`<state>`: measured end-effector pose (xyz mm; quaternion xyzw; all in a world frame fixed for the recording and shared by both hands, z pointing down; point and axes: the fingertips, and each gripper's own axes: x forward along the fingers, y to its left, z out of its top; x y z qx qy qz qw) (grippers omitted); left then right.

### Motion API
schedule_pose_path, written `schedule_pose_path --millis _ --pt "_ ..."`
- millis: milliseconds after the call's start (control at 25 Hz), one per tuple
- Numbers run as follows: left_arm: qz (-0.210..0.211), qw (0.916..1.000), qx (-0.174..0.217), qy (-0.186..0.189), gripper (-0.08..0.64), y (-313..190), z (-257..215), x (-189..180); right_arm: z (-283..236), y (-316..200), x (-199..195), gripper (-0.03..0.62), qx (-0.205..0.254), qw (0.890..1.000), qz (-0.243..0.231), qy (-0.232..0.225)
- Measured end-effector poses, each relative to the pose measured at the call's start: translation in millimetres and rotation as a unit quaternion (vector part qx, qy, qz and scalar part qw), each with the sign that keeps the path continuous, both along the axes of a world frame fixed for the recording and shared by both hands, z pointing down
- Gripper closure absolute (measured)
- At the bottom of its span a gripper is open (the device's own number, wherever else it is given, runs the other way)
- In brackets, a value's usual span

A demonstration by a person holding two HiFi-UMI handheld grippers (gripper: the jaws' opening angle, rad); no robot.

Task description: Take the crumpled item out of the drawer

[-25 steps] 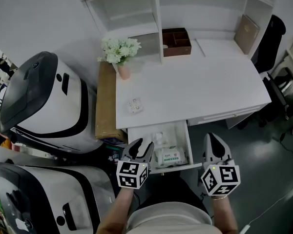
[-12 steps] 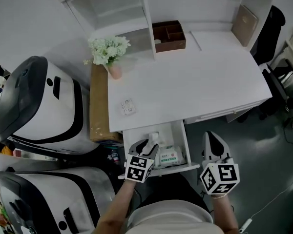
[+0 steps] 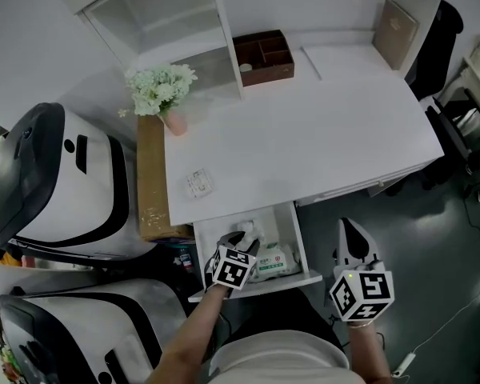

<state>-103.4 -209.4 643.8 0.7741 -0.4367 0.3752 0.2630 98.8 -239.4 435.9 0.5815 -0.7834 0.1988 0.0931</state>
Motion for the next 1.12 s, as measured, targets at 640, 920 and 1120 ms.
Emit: schedule_pose_path --millis 640,920,1120 --pt "0.069 0.9923 -0.074 -0.073 0.405 -10 71 5 21 -6 22 0.591 -0.032 0.999 0.026 0.007" --pt "0.105 0.9849 -0.089 -0.105 0.405 -9 98 6 32 -4 26 0.591 -0.047 0.998 0.031 0.006" --pt "0.133 0.978 -0.1 -0.126 0.41 -13 113 12 38 -3 33 0.591 -0.054 0.998 0.038 0.007"
